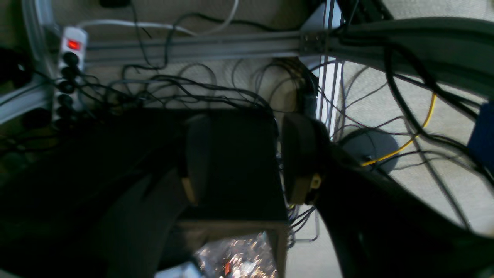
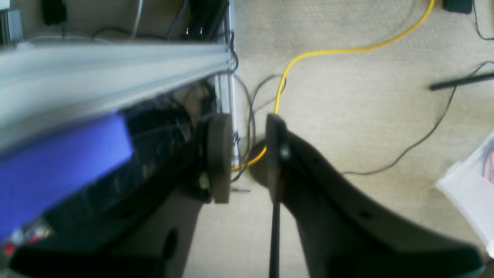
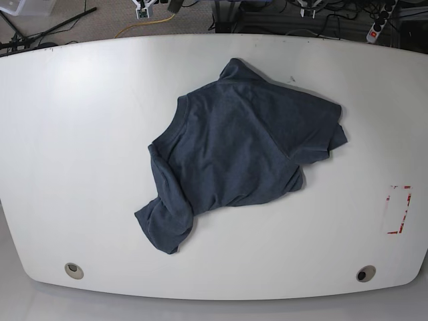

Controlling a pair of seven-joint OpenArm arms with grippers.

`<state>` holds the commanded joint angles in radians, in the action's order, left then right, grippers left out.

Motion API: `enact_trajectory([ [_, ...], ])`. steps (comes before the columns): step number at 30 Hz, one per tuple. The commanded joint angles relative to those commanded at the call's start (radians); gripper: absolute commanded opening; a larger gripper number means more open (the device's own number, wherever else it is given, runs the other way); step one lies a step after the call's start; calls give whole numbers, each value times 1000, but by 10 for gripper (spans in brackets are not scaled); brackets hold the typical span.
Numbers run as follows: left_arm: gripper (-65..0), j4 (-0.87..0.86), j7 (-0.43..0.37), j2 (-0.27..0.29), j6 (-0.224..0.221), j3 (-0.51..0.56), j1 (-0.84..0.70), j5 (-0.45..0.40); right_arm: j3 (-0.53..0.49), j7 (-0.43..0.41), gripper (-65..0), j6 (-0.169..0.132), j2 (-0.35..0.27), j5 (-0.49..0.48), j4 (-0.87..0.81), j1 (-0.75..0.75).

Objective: Fold the T-shirt properly

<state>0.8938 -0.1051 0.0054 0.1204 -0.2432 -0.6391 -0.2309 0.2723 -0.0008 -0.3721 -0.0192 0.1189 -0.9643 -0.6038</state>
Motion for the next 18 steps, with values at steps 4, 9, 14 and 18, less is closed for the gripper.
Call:
enact_trajectory([
  [4, -381, 132, 0, 12, 0, 0, -92, 0, 0, 2, -514, -2, 0, 0, -103, -71],
  [9, -381, 319, 0, 12, 0, 2, -213, 0, 0, 3, -514, -2, 28, 0, -239, -163],
  [14, -381, 479, 2, 11, 2, 5, -328, 0, 0, 3, -514, -2, 48, -8, -384, -262],
  [18, -381, 577, 0, 8, 2, 3, -394, 2, -2, 6, -514, -32, 74, -92, -517, -350],
])
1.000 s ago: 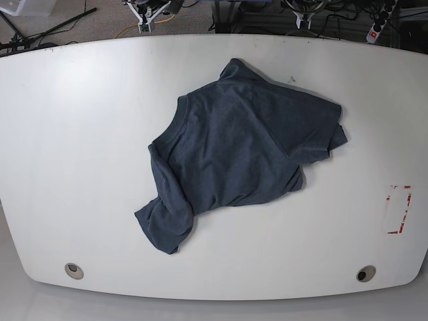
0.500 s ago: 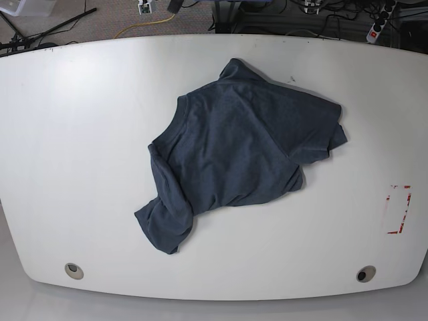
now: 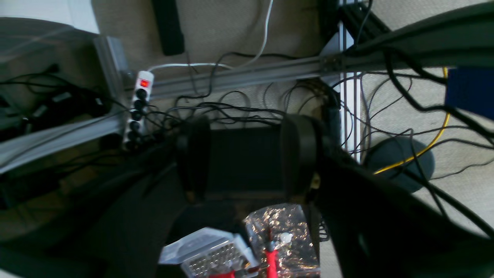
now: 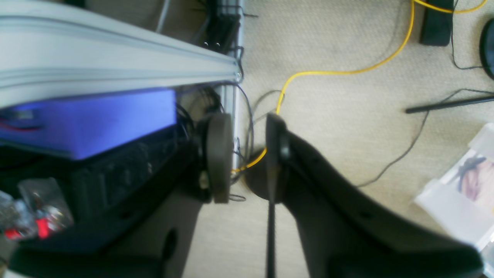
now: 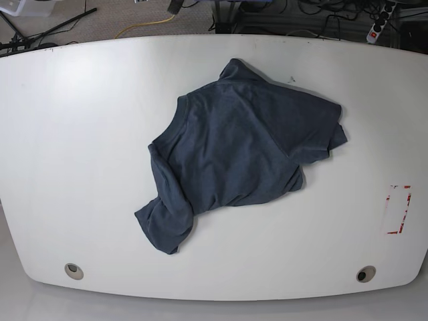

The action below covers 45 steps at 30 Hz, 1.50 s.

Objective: Fold the T-shirt properly

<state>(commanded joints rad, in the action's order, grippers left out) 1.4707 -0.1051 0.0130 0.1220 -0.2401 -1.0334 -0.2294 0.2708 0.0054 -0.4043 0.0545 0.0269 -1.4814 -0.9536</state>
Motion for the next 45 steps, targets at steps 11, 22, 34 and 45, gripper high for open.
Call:
enact_trajectory([
  [11, -381, 259, -3, -2, 0, -3, -112, 3, 6, 106, -514, -86, -2, -278, -333, -195],
  [22, -381, 437, 20, -86, 2, -2, -187, 262, 9, 130, -514, -86, -6, -381, -529, -236],
  [34, -379, 499, 57, -80, 2, -137, -127, 434, 3, 132, -512, -84, -40, -417, -540, -69],
  [45, -375, 503, 57, -78, 2, -187, -63, 473, -63, 500, -477, -86, -37, -417, -543, 189],
])
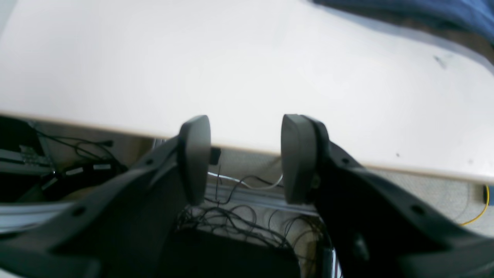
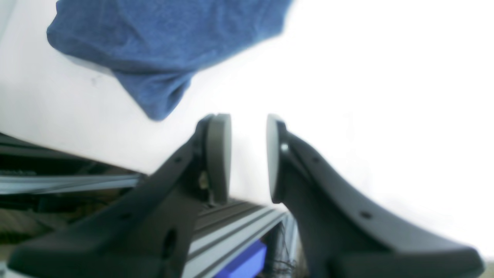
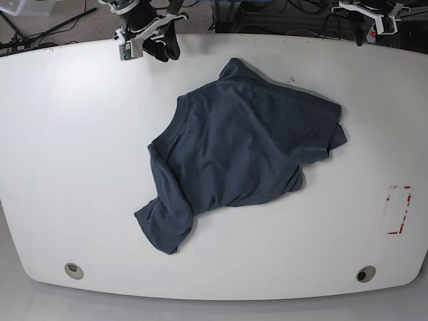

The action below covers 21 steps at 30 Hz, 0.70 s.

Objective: Fold the T-shirt properly
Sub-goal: 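Move the right gripper to the shirt's sleeve edge and grasp it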

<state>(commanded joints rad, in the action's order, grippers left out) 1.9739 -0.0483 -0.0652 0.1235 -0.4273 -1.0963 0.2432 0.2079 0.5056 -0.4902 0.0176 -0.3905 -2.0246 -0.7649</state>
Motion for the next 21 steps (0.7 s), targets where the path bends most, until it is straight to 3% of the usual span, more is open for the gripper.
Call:
enact_trajectory([
  [5, -369, 2, 0, 0, 0, 5, 18, 2, -9, 123, -293, 2, -2, -103, 5, 80],
  [8, -293, -2, 0, 0, 0, 6, 38, 0, -3, 201, -238, 2, -3, -180, 8, 133],
  [11, -233, 2, 0, 0, 0, 6, 60, -5, 40, 310, -228, 6, -2, -249, 9, 196],
  [15, -221, 2, 0, -8, 0, 6, 86, -5, 104, 463, -227, 9, 6, -319, 94, 321],
  [17, -221, 2, 0, -8, 0, 5, 98, -6, 124, 483, -227, 29, 8, -327, 143, 353],
  [19, -221, -2, 0, -8, 0, 5, 117, -6, 140, 483, -227, 74, 20, -324, 199, 377],
  [21, -221, -3, 0, -8, 0, 3, 135, -8, 150, 483, -227, 84, 17, -328, 242, 397],
])
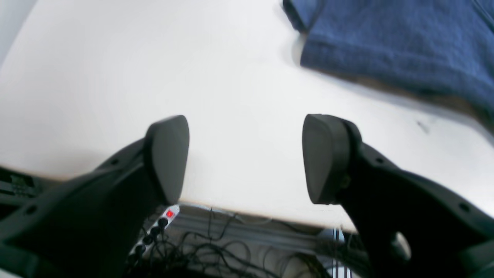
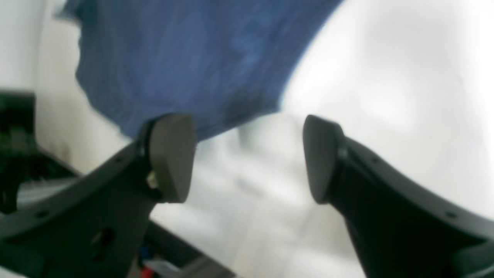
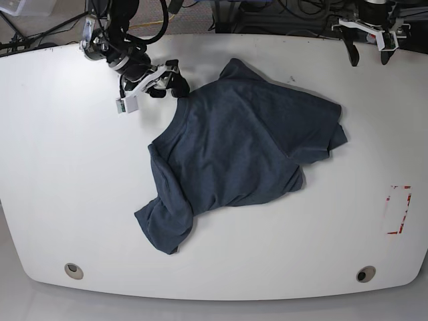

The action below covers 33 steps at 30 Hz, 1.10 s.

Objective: Fold the T-shirt properly
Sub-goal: 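Move the right gripper to the shirt's sleeve edge and grasp it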

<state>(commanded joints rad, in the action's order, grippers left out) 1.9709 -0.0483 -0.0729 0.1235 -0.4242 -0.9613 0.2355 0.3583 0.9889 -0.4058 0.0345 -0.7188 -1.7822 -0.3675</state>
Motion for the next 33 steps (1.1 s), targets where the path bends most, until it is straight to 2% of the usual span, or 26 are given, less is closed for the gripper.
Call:
enact_trajectory([
  [12, -221, 0, 0, 0, 0, 5, 21, 0, -6, 2, -233, 3, 8, 0, 135, 72],
  [18, -221, 0, 0, -2, 0, -2, 18, 0, -83, -2, -235, 9, 9, 5, 199, 123],
  [22, -222, 0, 0, -2, 0, -2, 15, 0, -98, -5, -241, 9, 11, 6, 222, 149],
  [25, -222, 0, 0, -2, 0, -2, 15, 0, -98, -5, -314, 9, 11, 8, 236, 157],
  [28, -222, 0, 0, -2, 0, -2, 15, 0, -100, -5, -439, 9, 11, 8, 249, 157],
  [33, -222, 0, 0, -2, 0, -2, 17, 0, -101, -5, -523, 9, 8, 8, 250, 157],
])
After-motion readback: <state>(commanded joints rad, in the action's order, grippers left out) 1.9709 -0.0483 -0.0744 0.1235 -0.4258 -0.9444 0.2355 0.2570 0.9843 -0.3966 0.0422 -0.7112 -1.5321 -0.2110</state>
